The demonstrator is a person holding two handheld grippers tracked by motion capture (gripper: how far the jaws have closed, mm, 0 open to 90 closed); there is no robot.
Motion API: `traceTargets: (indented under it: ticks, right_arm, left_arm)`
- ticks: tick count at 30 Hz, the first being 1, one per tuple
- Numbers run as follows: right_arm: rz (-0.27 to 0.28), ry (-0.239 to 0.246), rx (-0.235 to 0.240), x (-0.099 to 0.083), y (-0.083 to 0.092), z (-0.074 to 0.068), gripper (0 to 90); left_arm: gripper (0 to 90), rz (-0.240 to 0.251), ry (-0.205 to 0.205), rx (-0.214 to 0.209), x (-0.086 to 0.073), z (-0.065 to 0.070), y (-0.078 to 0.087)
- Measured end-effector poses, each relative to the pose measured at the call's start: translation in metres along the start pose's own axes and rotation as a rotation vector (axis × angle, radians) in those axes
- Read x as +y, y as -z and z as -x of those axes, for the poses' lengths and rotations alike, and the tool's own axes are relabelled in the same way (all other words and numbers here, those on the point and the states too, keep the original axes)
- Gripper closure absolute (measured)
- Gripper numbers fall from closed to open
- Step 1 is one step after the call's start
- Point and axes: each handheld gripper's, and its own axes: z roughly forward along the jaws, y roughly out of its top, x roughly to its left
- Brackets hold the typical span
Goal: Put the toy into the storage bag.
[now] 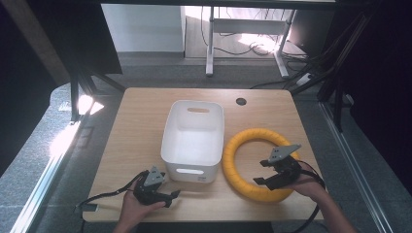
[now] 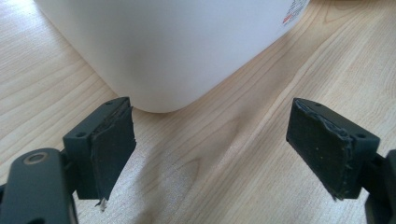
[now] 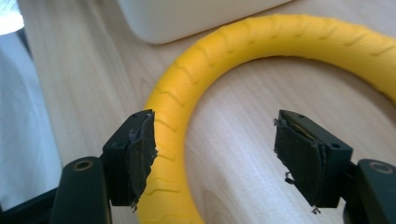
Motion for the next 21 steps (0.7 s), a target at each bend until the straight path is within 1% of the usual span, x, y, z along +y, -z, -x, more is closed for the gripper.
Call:
traceTargets:
  ticks: [1,2,3,4,5,6,7,9,10,13,14,17,20,21]
  right_arm:
    - [-0.011,0.005,0.004,0.0,-0.002,-0.001,29.9]
    - [-0.011,0.005,0.004,0.0,-0.002,-0.001,29.9]
    - [-0.045,0.019,0.024,0.001,-0.008,-0.003,30.0]
    - [-0.061,0.018,0.032,0.001,-0.01,-0.004,30.2]
    - [-0.061,0.018,0.032,0.001,-0.01,-0.004,30.2]
    - [-0.091,0.021,0.054,0.0,-0.016,-0.006,30.2]
    - [-0.107,0.028,0.063,-0.002,-0.018,-0.007,30.3]
    - [-0.118,0.035,0.072,-0.003,-0.021,-0.008,30.4]
    - [-0.152,0.042,0.085,-0.006,-0.025,-0.011,30.8]
    - [-0.168,0.052,0.09,-0.008,-0.027,-0.012,31.2]
    - [-0.192,0.063,0.09,-0.009,-0.029,-0.014,32.5]
    - [-0.222,0.077,0.093,-0.01,-0.031,-0.017,34.7]
    - [-0.262,0.109,0.095,-0.01,-0.034,-0.019,35.7]
    - [-0.262,0.109,0.095,-0.01,-0.034,-0.019,35.7]
  left_arm:
    - [15.5,0.0,-0.001,0.0,0.0,0.0,0.0]
    - [15.5,0.0,-0.001,0.0,0.0,0.0,0.0]
    - [15.5,-0.003,-0.003,0.001,0.0,0.0,0.0]
    - [15.5,-0.005,-0.004,0.001,0.0,0.0,-0.001]
    - [15.5,-0.005,-0.004,0.001,0.0,0.0,-0.001]
    - [15.5,-0.006,-0.005,0.001,0.0,0.0,-0.001]
    - [15.5,-0.005,-0.006,0.001,0.0,0.0,0.0]
    - [15.5,-0.005,-0.006,0.002,0.0,0.0,0.0]
    - [15.5,-0.005,-0.006,0.002,0.0,0.0,0.0]
    - [15.6,-0.006,-0.006,0.001,0.0,0.0,-0.001]
    - [15.5,-0.006,-0.006,0.001,0.0,0.0,-0.001]
    - [15.5,-0.007,-0.005,0.002,0.0,0.0,-0.001]
    - [15.5,-0.009,-0.008,0.002,0.0,0.0,-0.002]
    - [15.5,-0.009,-0.008,0.002,0.0,0.0,-0.002]
